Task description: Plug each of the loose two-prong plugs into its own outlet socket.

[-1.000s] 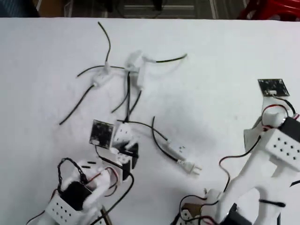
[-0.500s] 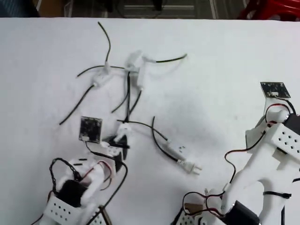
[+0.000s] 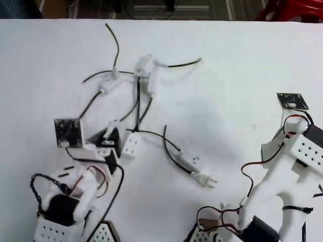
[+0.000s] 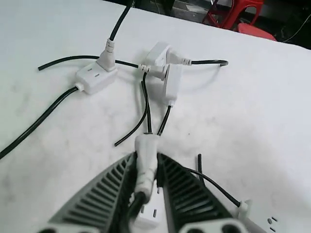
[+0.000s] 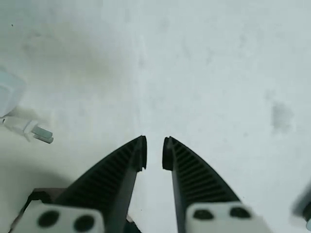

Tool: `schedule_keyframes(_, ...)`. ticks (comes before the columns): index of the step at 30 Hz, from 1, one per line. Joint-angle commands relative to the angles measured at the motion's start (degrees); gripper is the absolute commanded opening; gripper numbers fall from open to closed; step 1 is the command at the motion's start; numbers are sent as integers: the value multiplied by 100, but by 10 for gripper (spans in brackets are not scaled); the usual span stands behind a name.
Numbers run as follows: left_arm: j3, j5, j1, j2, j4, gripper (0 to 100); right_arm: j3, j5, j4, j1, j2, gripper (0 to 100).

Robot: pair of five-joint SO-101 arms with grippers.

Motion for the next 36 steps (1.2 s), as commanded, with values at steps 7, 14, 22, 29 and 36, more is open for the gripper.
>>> schedule_keyframes(7,-3349,-791,-40,4813,1020,24,360,-9,-75,-4,-48,70)
schedule_keyframes(14,-5029,-1547,4,6659,2840,24,782,-9,-119,-4,-4,70)
schedule_keyframes(22,-5266,-1468,-136,7916,3411,24,1793,-9,-286,-4,-57,70)
schedule_keyframes(29,-5644,-448,-435,8725,2549,24,2356,-800,-971,4,-57,70)
schedule_keyframes(36,-5908,-88,-224,8840,2277,24,2971,-826,-1771,4,-4,70)
